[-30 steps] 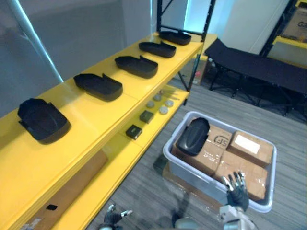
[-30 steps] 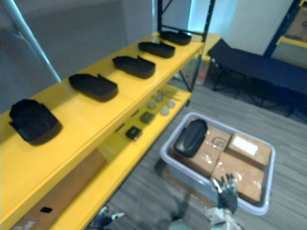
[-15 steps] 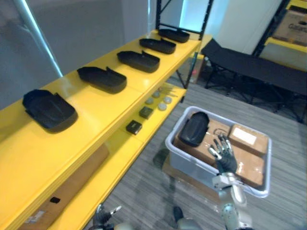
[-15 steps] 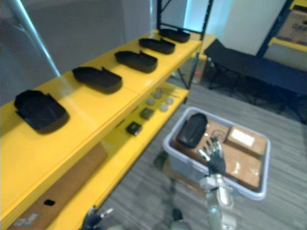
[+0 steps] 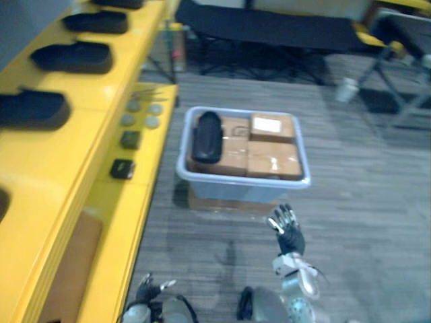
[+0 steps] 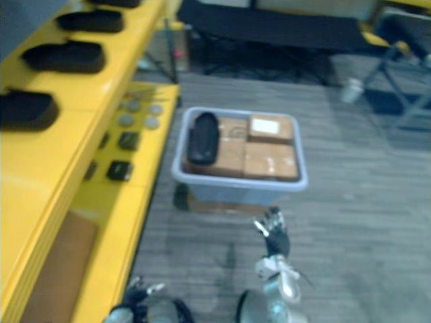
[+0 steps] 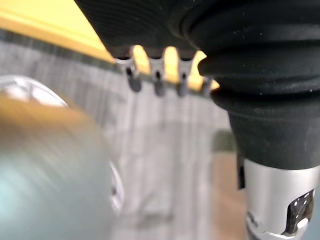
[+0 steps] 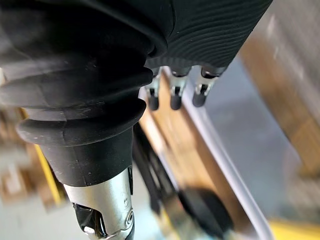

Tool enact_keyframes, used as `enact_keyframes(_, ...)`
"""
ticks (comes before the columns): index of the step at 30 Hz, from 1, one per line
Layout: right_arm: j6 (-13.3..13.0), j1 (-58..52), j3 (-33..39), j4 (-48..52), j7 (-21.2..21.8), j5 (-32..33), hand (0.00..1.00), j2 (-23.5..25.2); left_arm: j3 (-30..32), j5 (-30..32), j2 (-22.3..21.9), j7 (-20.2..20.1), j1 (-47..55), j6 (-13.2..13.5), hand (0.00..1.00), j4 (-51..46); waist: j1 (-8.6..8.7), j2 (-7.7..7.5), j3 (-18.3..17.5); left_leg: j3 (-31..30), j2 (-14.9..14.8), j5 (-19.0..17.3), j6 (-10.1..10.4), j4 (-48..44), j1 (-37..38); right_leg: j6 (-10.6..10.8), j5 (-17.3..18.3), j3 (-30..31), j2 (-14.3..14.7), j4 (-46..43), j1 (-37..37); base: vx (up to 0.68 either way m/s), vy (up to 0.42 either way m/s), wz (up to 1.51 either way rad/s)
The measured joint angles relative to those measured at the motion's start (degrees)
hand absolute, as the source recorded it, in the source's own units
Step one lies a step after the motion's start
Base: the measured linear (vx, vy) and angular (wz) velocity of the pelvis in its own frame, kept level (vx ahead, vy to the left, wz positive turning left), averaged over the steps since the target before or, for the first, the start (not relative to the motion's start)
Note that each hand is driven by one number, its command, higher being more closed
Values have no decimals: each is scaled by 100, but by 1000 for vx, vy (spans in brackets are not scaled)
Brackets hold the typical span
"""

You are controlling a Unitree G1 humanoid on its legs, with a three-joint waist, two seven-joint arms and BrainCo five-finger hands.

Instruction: Walk over and take plastic housings, then place them on the shelf

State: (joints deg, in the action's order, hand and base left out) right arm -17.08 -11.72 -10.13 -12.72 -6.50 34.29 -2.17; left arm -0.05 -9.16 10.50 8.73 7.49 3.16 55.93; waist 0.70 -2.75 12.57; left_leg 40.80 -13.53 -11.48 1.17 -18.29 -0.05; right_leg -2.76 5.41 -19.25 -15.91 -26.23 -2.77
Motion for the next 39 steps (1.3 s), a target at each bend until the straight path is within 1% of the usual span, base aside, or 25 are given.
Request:
enact_keyframes(1,24,-7,-4,-33,1,-85,0,5,19,0,60,-2,71,-7,0,79,-12,-81,-50,94,-58,1,11,-90,-10,317,-112,70,20,335,156,-26,-202,-129)
enact_keyframes(2,100,-32,-6,-47,-1,-158,0,-14,169,3,87,-3,203,-11,0,239,9,-47,-47,239,-250,80,120,-168,26,498,-203,-82,297,808,289,-27,-230,-101)
enact_keyframes(3,155,-116,39,-40,6,-205,0,-46,259,-14,30,0,352,28,0,250,18,-10,-71,318,-450,88,129,-253,54,576,-250,-128,483,1281,469,-24,-228,-86)
enact_keyframes(4,206,-182,72,-44,8,-231,0,-55,272,-10,21,-1,374,32,0,261,15,-18,-73,364,-507,103,157,-265,90,589,-256,-129,558,1508,578,-28,-215,-59)
enact_keyframes(6,390,-281,106,-84,17,-478,0,-199,349,-128,-87,-7,383,48,0,276,1,-27,-97,287,-537,221,351,-202,78,819,-391,-76,792,2153,699,-71,-230,-58)
enact_keyframes(7,455,-286,96,-87,67,-554,0,-289,395,-218,-168,-5,382,77,0,268,-19,-24,-92,53,-525,238,385,-178,28,822,-392,15,866,2311,683,-99,-201,-85)
enact_keyframes(8,503,-251,98,-129,193,-574,0,-390,431,-360,-222,-4,389,171,0,280,-16,31,-63,-333,-476,264,430,-71,-2,813,-430,181,943,2438,644,-125,-164,-71)
enact_keyframes(9,534,-232,113,-128,236,-574,0,-444,414,-399,-254,-8,409,193,0,276,-10,75,-80,-515,-441,298,485,42,2,793,-470,226,976,2445,601,-127,-91,-53)
enact_keyframes(10,622,-292,187,-141,271,-576,0,-557,383,-396,-309,7,442,250,0,272,11,130,-114,-888,-326,362,595,292,20,778,-508,266,1009,2465,545,-138,-60,-19)
enact_keyframes(11,631,-342,249,-165,258,-574,0,-575,379,-395,-317,19,441,272,0,256,12,164,-140,-993,-268,411,666,388,19,783,-528,267,1003,2466,515,-130,-26,-6)
enact_keyframes(13,615,-373,400,-187,255,-537,0,-603,379,-390,-332,46,448,355,0,238,9,150,-151,-1064,-127,482,667,516,13,805,-614,289,956,2510,465,-123,17,2)
enact_keyframes(15,605,-361,466,-187,255,-528,0,-567,378,-322,-323,102,490,438,0,175,-4,96,-164,-1097,27,538,597,625,6,860,-731,297,865,2661,477,-128,70,3)
enact_keyframes(19,602,-258,469,-259,269,-529,0,-440,353,-203,-280,214,520,433,0,81,-34,-5,-241,-1286,357,594,512,806,0,965,-902,284,643,2859,492,-80,74,3)
enact_keyframes(20,441,-27,465,-808,272,-532,0,-189,324,-161,-205,244,677,218,0,-76,-165,-244,-659,-1785,1004,928,284,1613,234,1100,-1044,29,222,2902,570,-20,17,4)
enact_keyframes(25,441,-36,467,-810,274,-529,0,-188,327,-167,-205,245,679,218,0,-74,-159,-232,-650,-1767,1031,930,280,1659,300,1075,-1028,32,202,2885,593,0,0,0)
enact_keyframes(27,440,-49,470,-824,290,-379,0,-185,356,-232,-208,283,680,217,0,-70,-160,-244,-633,-1759,1023,905,290,1631,298,1043,-1008,38,207,2874,590,-10,0,-2)
enact_keyframes(30,439,-39,495,-825,355,-309,0,-186,426,-519,-225,403,705,219,0,-57,-175,-258,-584,-1668,957,710,341,1388,277,1035,-1003,130,228,2872,592,-17,-2,-20)
enact_keyframes(32,441,-39,495,-823,431,-298,0,-189,627,-821,-290,419,817,224,0,65,-189,-265,-549,-1715,835,284,428,855,165,1002,-980,302,301,2861,581,-29,-3,-43)
enact_keyframes(33,443,-43,499,-818,438,-288,0,-195,671,-888,-323,420,853,226,0,116,-203,-255,-525,-1819,824,134,457,703,140,983,-963,378,334,2847,581,-39,10,-58)
enact_keyframes(34,453,-63,534,-811,447,-232,0,-206,764,-947,-422,417,917,224,0,201,-217,-193,-479,-2139,801,-187,444,350,17,861,-877,469,427,2757,538,-42,41,-60)
enact_keyframes(35,477,-112,592,-806,450,-113,0,-202,801,-1074,-426,416,984,224,0,209,-222,-165,-464,-2304,737,-404,370,69,-99,660,-735,540,526,2570,438,-26,73,-52)
enact_keyframes(36,482,-206,680,-792,442,41,0,-195,808,-1106,-423,417,993,217,0,210,-215,-146,-435,-2408,682,-575,313,-173,-229,512,-488,547,550,2197,252,34,95,-23)
enact_keyframes(37,482,-234,725,-790,434,110,0,-191,815,-1108,-404,416,982,215,0,203,-197,-189,-409,-2505,683,-641,256,-293,-280,490,-363,546,528,1945,154,98,101,2)
enact_keyframes(38,477,-258,744,-791,396,215,0,-190,820,-1107,-370,411,926,183,0,196,-130,-219,-256,-2590,651,-786,195,-511,-311,578,-212,539,456,1248,-53,90,86,4)
enact_keyframes(39,475,-258,750,-790,389,228,0,-197,823,-1107,-376,410,874,160,0,204,-140,-197,-140,-2582,598,-841,189,-630,-311,581,-194,503,418,769,-239,57,112,-4)
